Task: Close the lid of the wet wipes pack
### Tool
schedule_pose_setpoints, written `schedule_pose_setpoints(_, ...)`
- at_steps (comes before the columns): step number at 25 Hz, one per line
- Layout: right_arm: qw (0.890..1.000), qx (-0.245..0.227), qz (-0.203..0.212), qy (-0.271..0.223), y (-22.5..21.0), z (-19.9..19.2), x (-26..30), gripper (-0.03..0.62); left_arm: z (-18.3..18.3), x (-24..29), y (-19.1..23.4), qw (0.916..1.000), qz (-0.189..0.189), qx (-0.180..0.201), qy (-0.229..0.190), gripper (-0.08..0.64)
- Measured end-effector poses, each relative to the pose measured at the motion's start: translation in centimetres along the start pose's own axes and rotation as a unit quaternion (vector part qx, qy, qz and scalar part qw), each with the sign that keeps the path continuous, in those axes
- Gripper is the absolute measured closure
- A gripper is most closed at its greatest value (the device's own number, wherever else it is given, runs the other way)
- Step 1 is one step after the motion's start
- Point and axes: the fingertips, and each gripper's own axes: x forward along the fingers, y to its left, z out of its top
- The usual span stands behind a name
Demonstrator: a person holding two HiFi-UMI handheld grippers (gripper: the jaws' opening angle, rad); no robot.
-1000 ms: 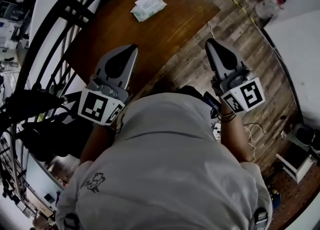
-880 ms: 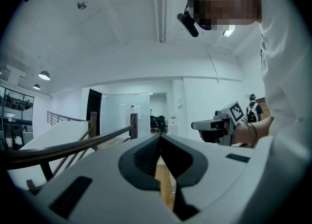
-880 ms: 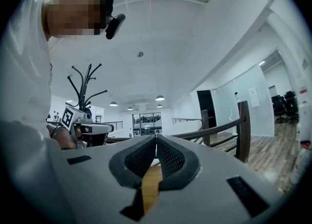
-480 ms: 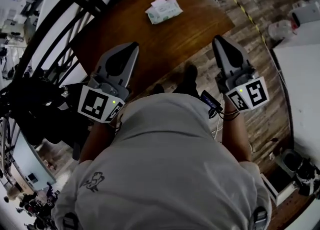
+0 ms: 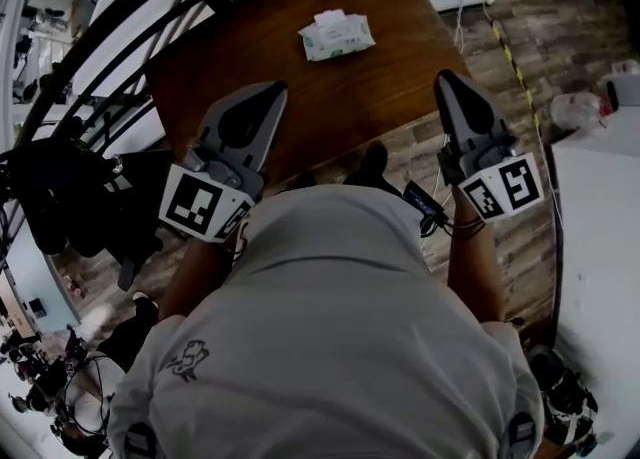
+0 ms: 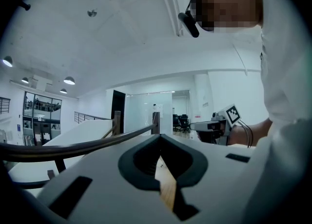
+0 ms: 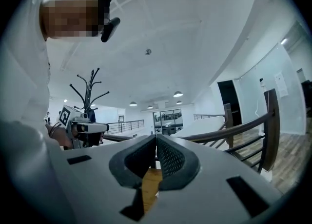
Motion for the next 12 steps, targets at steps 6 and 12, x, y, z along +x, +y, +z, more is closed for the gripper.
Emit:
schedule_pose_setpoints(6, 0.999, -0.012, 0.053, 0.005, -5.5, 1.5, 0.3, 0.558, 0.9, 4.9, -0.5, 0.9988, 0.048, 0.006, -0.001, 0.547)
schedule_pose_setpoints(12, 0.995, -0.008, 0.097, 0.016, -11.6, 1.1, -1.1, 0.558, -0.3, 9.6, -2.4, 0.9946, 0.103, -0.004, 0.014, 0.546)
